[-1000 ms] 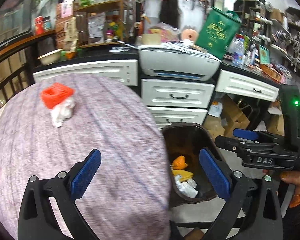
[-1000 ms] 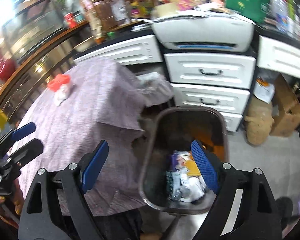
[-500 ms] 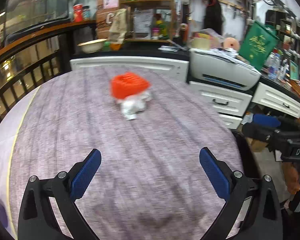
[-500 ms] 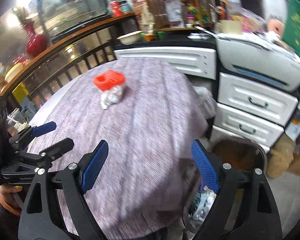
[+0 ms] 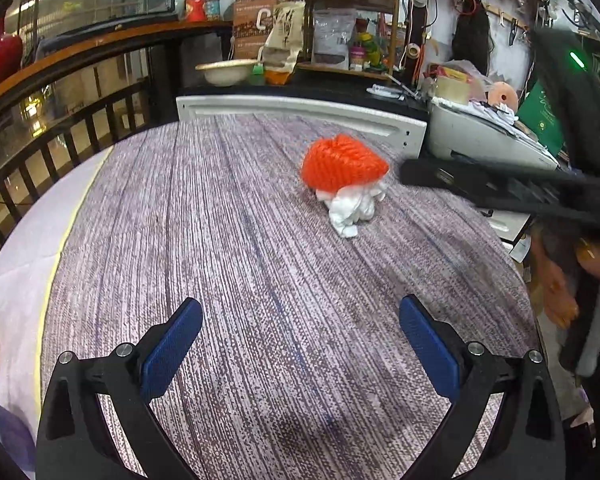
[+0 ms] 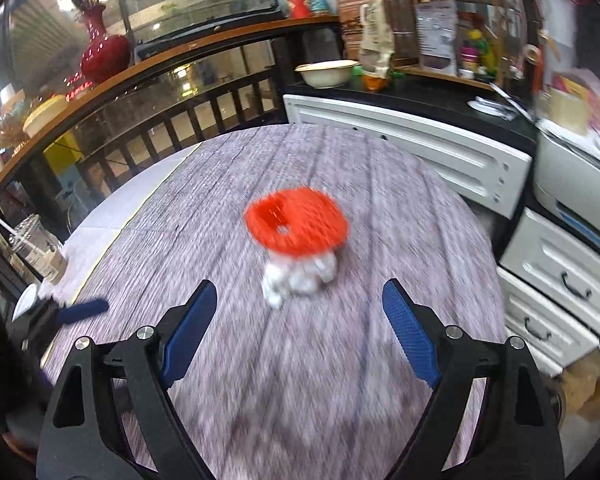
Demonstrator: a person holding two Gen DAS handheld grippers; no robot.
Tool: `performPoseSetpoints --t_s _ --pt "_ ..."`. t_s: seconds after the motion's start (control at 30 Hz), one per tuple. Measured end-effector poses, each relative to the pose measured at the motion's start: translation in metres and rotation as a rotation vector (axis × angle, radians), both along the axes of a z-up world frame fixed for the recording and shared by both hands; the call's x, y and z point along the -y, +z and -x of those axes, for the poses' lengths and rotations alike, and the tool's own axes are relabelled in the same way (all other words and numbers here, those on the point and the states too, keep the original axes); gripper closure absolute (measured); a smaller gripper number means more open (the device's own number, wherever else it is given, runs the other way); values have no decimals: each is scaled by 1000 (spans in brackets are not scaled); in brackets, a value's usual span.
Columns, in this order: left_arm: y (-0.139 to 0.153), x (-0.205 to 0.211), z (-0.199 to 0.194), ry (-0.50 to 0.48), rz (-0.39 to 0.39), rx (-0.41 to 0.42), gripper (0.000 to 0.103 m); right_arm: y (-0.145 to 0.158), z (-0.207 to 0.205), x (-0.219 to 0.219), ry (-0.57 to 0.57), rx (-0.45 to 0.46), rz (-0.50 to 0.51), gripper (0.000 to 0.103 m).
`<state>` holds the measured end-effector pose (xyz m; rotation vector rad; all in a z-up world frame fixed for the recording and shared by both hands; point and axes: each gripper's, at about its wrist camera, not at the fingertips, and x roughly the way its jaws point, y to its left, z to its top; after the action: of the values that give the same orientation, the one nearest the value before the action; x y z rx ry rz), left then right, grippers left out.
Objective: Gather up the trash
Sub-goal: 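Move both tools back over the table toward the red knit cap and tissue, then grasp the red knit cap with the right tool while the left tool grasps the white tissue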
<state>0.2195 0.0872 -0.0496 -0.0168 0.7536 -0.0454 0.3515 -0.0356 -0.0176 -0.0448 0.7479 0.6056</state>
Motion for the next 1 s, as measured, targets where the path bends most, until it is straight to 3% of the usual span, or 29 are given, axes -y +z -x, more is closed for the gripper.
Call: performPoseSetpoints --t_s 0.23,0.3,0.33,0.37,0.43,0.7,0.8,1.0 --pt "-8 0 -13 -17 5 -38 6 -17 -43 -47 0 23 113 19" --pt "-9 3 -20 -28 -4 -43 6 -22 -52 -50 3 4 126 38" --pt "-9 3 -23 -32 -8 -45 6 -23 -56 -52 18 -13 133 57" --pt "-10 4 -28 -35 -11 -51 6 -22 -58 -52 25 -13 138 65" --pt "-13 4 -35 -33 -6 -61 6 -17 -55 -47 25 12 122 72" --pt "-14 11 -79 -44 48 -72 6 16 -45 3 -32 54 5 72" --pt "-14 22 -96 -54 27 -67 6 19 -35 21 -61 59 0 72" --pt "-22 43 -132 -67 -7 -91 21 17 -10 62 -99 53 -24 72"
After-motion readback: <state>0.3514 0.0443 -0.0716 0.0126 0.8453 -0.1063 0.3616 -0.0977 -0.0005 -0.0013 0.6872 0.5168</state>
